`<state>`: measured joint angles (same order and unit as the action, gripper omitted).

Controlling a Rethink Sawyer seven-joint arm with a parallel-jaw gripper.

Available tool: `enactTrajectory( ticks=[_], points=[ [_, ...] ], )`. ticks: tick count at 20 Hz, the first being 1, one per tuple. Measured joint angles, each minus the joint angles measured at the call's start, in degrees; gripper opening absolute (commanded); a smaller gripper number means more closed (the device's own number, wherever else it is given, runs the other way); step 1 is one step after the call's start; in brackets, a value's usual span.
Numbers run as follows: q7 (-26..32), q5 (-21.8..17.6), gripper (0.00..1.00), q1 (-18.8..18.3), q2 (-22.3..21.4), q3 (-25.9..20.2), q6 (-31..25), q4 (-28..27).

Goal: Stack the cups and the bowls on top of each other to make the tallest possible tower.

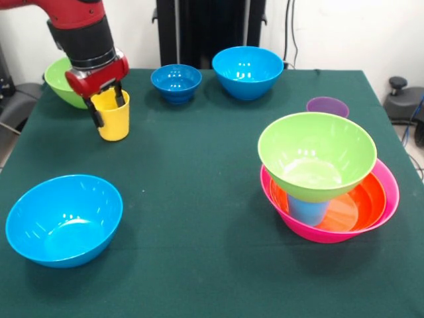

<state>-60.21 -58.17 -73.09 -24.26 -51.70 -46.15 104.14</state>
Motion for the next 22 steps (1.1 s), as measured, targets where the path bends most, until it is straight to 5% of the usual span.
enactTrajectory(
  ticks=[11,12,22],
  points=[
    [0.0,-3.1,1.0,0.0,3.8,1.7,1.8,-2.2],
    [0.0,-3.2,0.0,0.1,3.9,1.7,2.1,-2.5],
    [0.0,-2.4,0.0,0.3,2.8,2.1,2.4,-2.3]
  ],
)
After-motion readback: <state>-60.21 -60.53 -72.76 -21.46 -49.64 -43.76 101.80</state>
